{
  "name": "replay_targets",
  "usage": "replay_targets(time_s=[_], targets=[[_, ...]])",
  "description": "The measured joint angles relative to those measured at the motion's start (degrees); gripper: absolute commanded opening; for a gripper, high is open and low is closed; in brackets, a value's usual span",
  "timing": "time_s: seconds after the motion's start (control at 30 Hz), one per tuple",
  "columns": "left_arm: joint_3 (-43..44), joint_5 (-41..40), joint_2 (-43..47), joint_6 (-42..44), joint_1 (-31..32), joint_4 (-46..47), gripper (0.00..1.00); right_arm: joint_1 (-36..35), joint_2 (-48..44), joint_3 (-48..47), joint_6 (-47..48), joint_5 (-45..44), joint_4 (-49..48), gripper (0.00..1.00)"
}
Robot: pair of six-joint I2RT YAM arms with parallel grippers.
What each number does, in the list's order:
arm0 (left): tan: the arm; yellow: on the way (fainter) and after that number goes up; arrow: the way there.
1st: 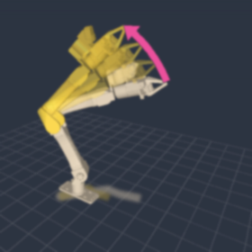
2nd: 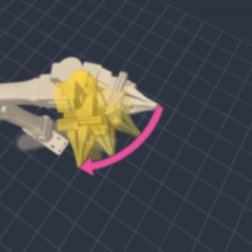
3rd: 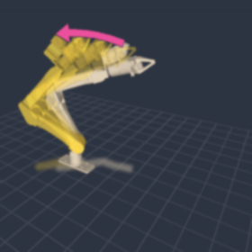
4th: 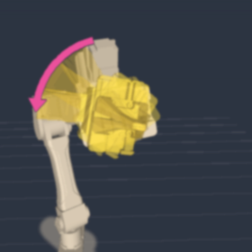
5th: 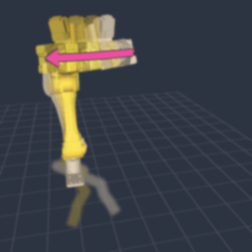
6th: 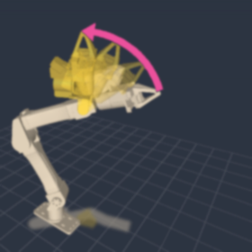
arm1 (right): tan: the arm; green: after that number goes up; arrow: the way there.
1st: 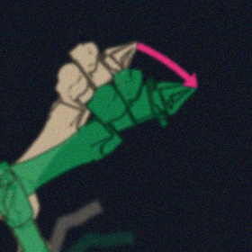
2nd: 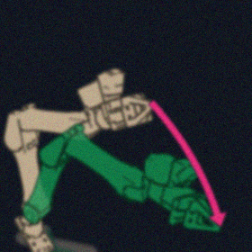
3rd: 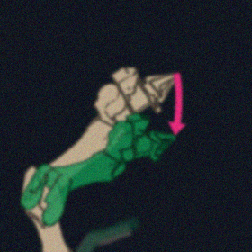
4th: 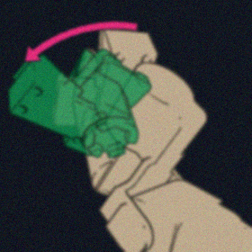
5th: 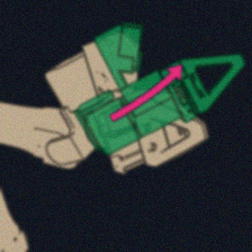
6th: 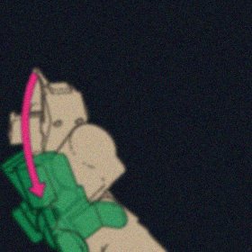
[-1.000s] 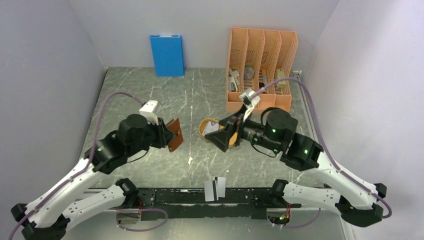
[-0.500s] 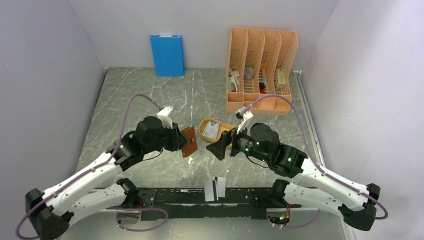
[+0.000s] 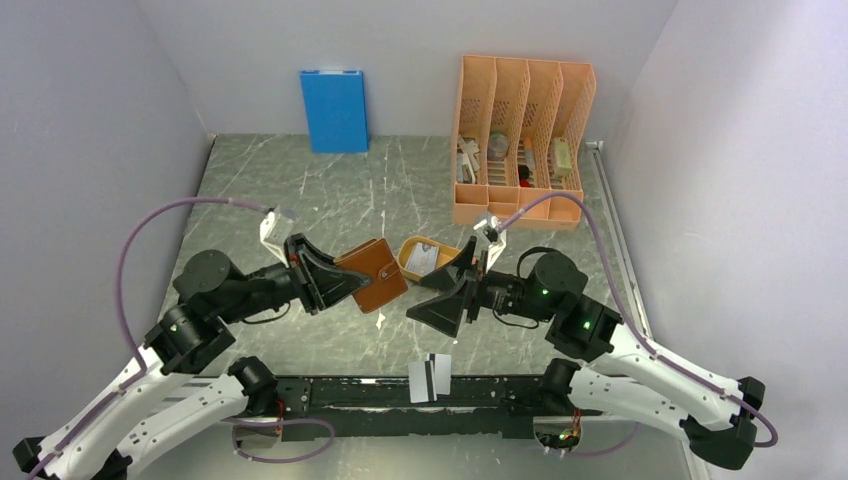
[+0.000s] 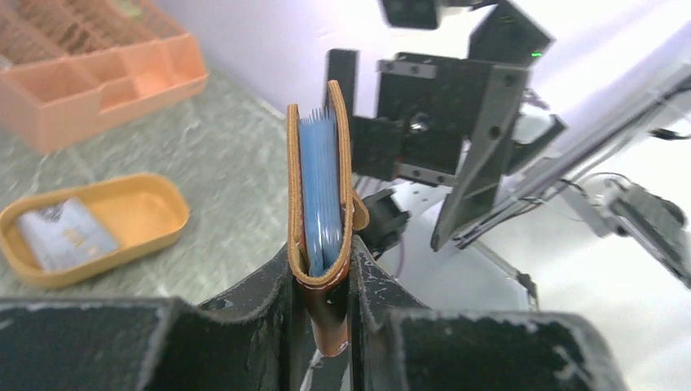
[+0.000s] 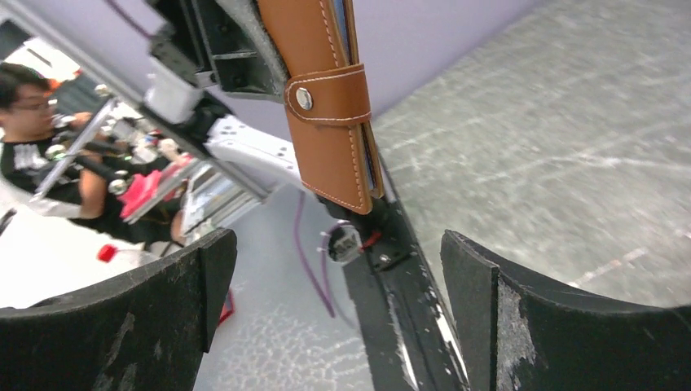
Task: Put the credit cards into the card holder
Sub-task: Close the card holder at the center of the board, then place the card holder at the center of the board.
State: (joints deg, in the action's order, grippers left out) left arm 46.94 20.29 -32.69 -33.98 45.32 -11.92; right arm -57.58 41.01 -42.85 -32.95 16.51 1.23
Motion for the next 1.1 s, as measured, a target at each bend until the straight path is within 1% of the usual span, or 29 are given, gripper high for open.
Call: replay_targets(time_s=[0.13, 0.23, 0.37, 0.5, 0.53, 0.57, 0.6, 0.7, 0.73, 0.77, 0.8, 0.83, 0.9, 0.93, 1.03, 1.1], targets=[[2.78, 4.81, 0.0, -1.33, 0.0, 3.87, 0.05, 0.02, 1.31, -2.05, -1.66, 5.73, -4.22, 0.94], [4.22, 8.35, -0.13, -2.23, 0.0, 7.08, 0.05, 0.04, 3.28, -3.15, -3.23, 8.72, -7.87, 0.85], [4.68, 11.34, -0.76, -3.08, 0.0, 9.77, 0.05, 0.04, 6.36, -3.3, -5.99, 11.78, -12.87, 0.7], [4.72, 13.05, -1.95, -3.41, 0.0, 10.8, 0.05, 0.04, 9.38, -3.34, -8.76, 13.92, -17.68, 0.65], [4.72, 13.31, -2.21, -3.41, 0.0, 10.84, 0.05, 0.04, 9.97, -3.34, -9.51, 14.29, -18.84, 0.62], [4.72, 13.42, -2.36, -3.43, 0.0, 10.84, 0.05, 0.04, 10.36, -3.34, -9.97, 14.71, -19.71, 0.58], [4.72, 13.46, -2.47, -3.43, 0.0, 10.84, 0.05, 0.04, 10.78, -3.34, -10.45, 15.06, -20.65, 0.52], [4.72, 13.49, -2.58, -3.37, 0.0, 10.8, 0.05, 0.04, 11.91, -3.67, -11.76, 15.74, -22.53, 0.22], [4.74, 13.46, -2.56, -3.3, 0.0, 10.82, 0.11, 0.04, 12.24, -3.89, -11.93, 15.91, -22.86, 0.15], [4.76, 13.11, -2.54, -2.91, -0.11, 10.56, 0.26, -0.02, 12.61, -4.2, -12.41, 16.41, -23.28, 0.09], [4.87, 12.74, -2.51, -2.91, -0.22, 10.16, 0.47, -0.02, 12.79, -4.46, -12.2, 16.63, -23.34, 0.06], [5.14, 12.31, -2.49, -2.78, -0.24, 9.79, 0.65, 0.0, 12.9, -4.68, -11.98, 16.63, -23.15, 0.04], [6.4, 10.54, -2.51, -1.05, -0.22, 7.48, 0.9, -0.07, 13.22, -5.51, -11.45, 15.43, -21.77, 0.0], [7.48, 8.46, -2.54, -0.35, -0.22, 5.16, 0.97, -0.13, 13.55, -6.29, -10.78, 14.29, -20.22, 0.0], [11.85, -3.98, -2.25, 1.36, -0.13, -4.44, 0.98, -0.13, 14.73, -8.85, -8.44, 8.9, -14.25, 0.0], [14.97, -17.0, -1.81, 1.44, -0.11, -12.98, 0.98, -0.13, 16.26, -10.64, -6.88, 4.39, -9.99, 0.0]])
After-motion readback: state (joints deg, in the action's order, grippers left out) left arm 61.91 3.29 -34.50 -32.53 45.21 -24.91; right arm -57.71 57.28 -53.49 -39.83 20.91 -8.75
